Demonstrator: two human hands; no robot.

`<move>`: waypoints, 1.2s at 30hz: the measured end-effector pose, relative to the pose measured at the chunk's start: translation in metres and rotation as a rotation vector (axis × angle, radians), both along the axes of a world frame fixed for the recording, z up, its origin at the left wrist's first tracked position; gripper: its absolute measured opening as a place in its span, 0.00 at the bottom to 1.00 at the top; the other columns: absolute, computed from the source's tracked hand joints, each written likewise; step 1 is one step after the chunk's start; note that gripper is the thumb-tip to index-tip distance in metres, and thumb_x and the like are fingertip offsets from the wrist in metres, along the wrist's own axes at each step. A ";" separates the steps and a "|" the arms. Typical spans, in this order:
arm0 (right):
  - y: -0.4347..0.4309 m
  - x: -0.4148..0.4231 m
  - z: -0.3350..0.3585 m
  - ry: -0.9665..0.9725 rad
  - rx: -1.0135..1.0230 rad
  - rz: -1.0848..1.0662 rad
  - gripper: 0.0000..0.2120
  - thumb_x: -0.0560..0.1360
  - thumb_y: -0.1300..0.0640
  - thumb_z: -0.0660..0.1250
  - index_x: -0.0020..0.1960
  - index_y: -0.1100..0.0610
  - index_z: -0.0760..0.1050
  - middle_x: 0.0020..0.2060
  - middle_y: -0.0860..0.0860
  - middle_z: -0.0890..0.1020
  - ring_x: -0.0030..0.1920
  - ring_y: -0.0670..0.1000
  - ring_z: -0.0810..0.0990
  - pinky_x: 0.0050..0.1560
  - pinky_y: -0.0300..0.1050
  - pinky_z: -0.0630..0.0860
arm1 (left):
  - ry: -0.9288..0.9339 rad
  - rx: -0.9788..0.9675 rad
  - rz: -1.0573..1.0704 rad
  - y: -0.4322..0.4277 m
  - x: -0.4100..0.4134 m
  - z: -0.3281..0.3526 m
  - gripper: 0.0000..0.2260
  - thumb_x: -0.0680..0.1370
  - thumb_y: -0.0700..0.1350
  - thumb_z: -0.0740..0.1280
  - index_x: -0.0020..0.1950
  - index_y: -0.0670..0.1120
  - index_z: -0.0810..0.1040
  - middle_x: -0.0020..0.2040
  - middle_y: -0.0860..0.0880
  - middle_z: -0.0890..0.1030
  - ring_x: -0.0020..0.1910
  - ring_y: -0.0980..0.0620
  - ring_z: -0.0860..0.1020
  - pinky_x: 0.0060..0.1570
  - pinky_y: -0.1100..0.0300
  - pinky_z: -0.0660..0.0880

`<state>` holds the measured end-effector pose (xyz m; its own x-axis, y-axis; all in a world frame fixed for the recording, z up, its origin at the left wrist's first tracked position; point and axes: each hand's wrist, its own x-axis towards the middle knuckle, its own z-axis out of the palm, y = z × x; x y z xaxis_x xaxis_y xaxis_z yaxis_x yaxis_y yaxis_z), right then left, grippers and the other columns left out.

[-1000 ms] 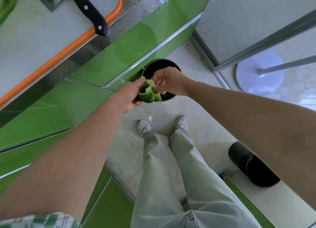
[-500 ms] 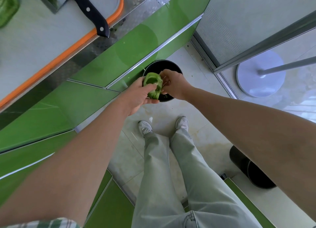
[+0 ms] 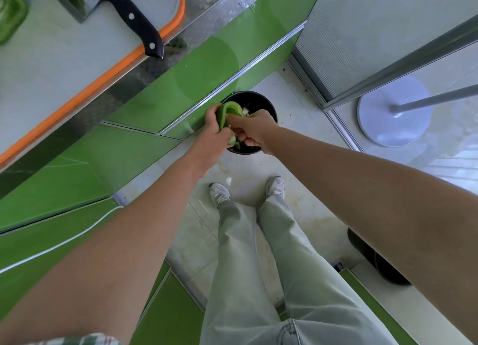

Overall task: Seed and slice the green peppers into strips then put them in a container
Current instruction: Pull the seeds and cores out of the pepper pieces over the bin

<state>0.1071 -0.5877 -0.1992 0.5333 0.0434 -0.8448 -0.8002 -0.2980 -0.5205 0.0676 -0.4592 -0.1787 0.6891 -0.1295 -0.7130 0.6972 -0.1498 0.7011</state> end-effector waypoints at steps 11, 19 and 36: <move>0.003 0.009 0.008 -0.028 0.016 0.017 0.05 0.75 0.63 0.64 0.40 0.62 0.73 0.28 0.53 0.72 0.29 0.50 0.70 0.33 0.41 0.71 | -0.058 -0.020 0.003 -0.003 0.005 0.004 0.27 0.76 0.33 0.63 0.70 0.50 0.58 0.62 0.42 0.72 0.62 0.46 0.75 0.65 0.47 0.73; -0.003 0.006 0.011 -0.184 -0.126 0.327 0.12 0.78 0.56 0.61 0.37 0.58 0.70 0.29 0.50 0.71 0.29 0.47 0.68 0.30 0.37 0.65 | 0.103 -0.168 0.187 0.000 0.009 0.004 0.17 0.81 0.54 0.59 0.66 0.46 0.65 0.66 0.36 0.71 0.63 0.40 0.76 0.53 0.46 0.80; 0.008 0.014 0.014 -0.352 -0.328 0.245 0.20 0.73 0.50 0.68 0.30 0.55 0.63 0.24 0.48 0.66 0.24 0.46 0.64 0.24 0.36 0.61 | 0.040 -0.153 0.225 -0.011 0.012 0.010 0.14 0.85 0.47 0.53 0.67 0.40 0.66 0.66 0.39 0.70 0.64 0.44 0.76 0.52 0.54 0.81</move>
<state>0.1210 -0.5792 -0.1855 0.7938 -0.0345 -0.6073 -0.4813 -0.6460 -0.5925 0.0798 -0.4698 -0.1683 0.6841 -0.0845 -0.7244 0.7288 0.1173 0.6746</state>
